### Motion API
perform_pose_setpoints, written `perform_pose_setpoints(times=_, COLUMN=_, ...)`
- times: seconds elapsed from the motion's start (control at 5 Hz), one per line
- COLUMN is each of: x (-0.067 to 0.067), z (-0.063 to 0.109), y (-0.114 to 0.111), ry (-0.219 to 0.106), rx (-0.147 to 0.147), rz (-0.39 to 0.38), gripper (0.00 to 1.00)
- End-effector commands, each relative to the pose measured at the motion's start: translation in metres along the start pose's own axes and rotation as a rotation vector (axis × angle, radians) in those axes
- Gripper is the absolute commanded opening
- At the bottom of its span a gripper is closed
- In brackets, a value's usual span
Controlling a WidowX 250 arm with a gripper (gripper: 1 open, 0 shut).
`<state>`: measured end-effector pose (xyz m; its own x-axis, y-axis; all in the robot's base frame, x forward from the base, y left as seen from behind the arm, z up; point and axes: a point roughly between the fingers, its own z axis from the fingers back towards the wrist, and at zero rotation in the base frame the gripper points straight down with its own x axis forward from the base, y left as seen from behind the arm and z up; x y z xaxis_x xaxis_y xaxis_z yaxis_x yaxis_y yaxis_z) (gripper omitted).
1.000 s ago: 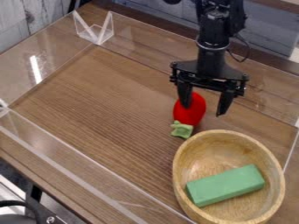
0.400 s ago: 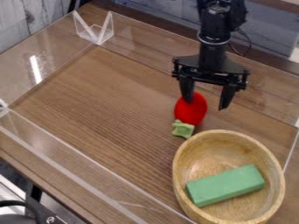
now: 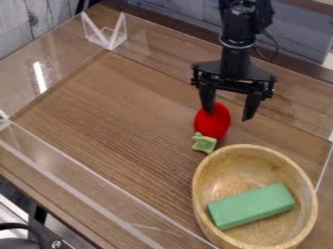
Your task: Move the red object to the right side of the table
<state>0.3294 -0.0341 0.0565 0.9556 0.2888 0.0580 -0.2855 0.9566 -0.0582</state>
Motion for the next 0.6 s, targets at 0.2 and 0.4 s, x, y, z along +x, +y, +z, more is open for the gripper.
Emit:
perform_pose_setpoints(times=0.2, x=0.008, z=-0.001, y=0.001, ry=-0.028, rx=-0.004, rz=0.016, gripper=0.00)
perform_pose_setpoints(times=0.4, x=0.009, z=0.010, y=-0.002, ry=-0.049, rx=-0.010, rz=0.014, gripper=0.00)
